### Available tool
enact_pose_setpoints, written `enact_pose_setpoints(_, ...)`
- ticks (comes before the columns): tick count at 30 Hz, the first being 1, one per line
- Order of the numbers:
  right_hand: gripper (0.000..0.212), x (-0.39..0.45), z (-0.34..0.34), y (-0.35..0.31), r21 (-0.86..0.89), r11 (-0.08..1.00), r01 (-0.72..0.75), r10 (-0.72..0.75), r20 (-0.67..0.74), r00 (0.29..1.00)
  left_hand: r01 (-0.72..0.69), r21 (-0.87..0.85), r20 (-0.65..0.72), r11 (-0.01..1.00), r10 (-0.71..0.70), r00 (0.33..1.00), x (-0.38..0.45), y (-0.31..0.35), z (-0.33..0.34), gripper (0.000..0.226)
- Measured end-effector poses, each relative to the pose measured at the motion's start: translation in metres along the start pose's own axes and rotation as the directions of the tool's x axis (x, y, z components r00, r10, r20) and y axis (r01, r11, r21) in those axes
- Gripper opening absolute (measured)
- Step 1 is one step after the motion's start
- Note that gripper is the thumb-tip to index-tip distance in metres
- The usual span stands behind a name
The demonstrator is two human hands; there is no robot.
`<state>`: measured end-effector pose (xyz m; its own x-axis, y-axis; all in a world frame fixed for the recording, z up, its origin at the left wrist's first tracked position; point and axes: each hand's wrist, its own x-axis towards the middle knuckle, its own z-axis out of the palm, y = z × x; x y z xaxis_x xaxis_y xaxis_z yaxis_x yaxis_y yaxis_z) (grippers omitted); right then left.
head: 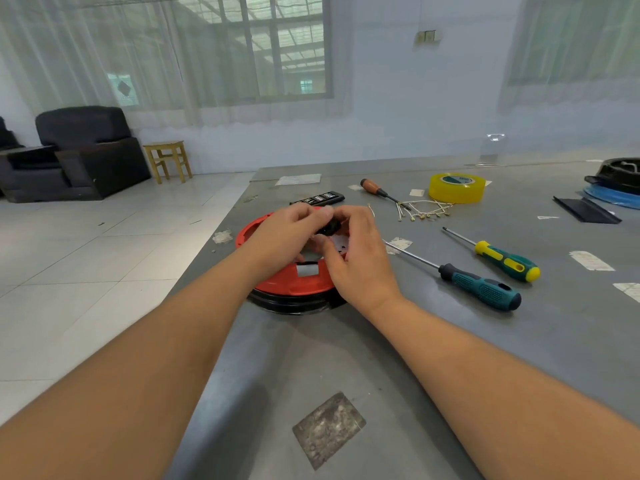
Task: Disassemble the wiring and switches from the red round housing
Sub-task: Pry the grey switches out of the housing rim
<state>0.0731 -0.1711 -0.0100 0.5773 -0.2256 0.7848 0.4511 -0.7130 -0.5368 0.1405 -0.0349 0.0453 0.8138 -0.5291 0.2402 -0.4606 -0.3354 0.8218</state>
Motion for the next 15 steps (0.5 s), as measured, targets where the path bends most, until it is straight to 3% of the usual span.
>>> enact_pose_setpoints(5,0.023,0.003,-0.002,0.005,0.003,1.0,-0.025,0.025,-0.012,1.0,-0.137,0.097,-0.107,0.986,0.147,0.983,-0.014,0.001,0.006,0.012)
enact_pose_setpoints(10,0.023,0.007,-0.01,0.009,-0.005,1.0,-0.003,0.003,0.017,1.0,-0.096,0.112,-0.115,0.989,0.109,0.987,-0.016,0.01,0.005,0.014)
enact_pose_setpoints(15,0.031,0.006,-0.02,0.011,-0.014,0.99,0.141,-0.141,0.025,0.99,-0.045,-0.09,-0.118,0.995,0.034,0.992,-0.015,0.015,0.006,0.022)
